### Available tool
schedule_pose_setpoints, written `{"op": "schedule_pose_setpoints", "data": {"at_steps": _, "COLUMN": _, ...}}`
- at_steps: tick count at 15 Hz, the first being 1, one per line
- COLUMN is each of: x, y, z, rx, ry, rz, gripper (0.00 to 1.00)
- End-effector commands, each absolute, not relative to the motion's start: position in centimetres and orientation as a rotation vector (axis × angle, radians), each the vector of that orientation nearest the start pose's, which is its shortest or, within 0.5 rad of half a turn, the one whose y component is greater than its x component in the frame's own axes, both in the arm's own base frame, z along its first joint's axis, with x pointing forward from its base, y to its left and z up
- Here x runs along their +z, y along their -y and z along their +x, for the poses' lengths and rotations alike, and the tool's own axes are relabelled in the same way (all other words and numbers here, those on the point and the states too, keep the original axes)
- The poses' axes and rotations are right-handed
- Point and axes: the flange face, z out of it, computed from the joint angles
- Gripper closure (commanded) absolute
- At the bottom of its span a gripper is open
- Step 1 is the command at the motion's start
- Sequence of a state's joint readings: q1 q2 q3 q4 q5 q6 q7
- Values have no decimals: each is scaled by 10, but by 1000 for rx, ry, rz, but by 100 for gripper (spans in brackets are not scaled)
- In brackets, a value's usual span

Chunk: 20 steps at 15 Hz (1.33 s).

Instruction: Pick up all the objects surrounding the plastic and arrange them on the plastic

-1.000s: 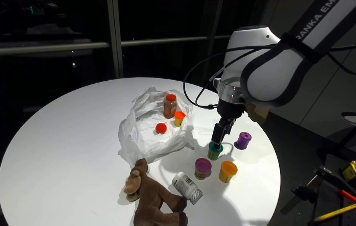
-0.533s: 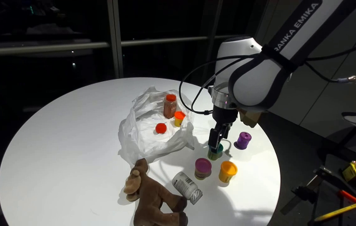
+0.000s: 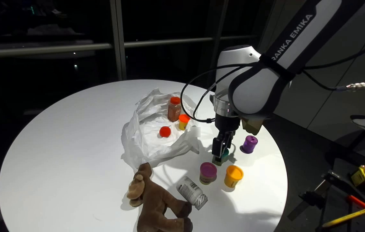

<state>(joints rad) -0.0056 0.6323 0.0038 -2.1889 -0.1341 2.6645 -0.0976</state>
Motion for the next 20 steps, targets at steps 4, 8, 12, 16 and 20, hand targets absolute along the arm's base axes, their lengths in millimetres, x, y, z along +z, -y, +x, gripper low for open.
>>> {"op": "schedule_pose_setpoints", "data": {"at_steps": 4, "x": 97, "y": -1, "z": 538, "rx": 193, "ry": 335, "rz": -3158, "gripper": 65}}
{"op": "schedule_pose_setpoints", "data": {"at_steps": 8, "x": 140, "y": -4, "z": 546, "rx": 151, "ry": 313, "rz": -3175, "gripper": 76}}
{"op": "schedule_pose_setpoints", "data": {"at_steps": 12, "x": 190, "y": -23, "z": 568, "rx": 247, "ry": 318, "rz": -3193, "gripper": 76}}
{"op": "schedule_pose_setpoints", "data": {"at_steps": 16, "x": 200, "y": -51, "z": 604, "rx": 321, "ry": 374, "rz": -3203, "gripper": 76}}
{"op": "schedule_pose_setpoints", "data": {"at_steps": 20, "x": 188, "y": -66, "z": 640, "rx": 242, "ry": 420, "rz": -3231, "gripper": 76}}
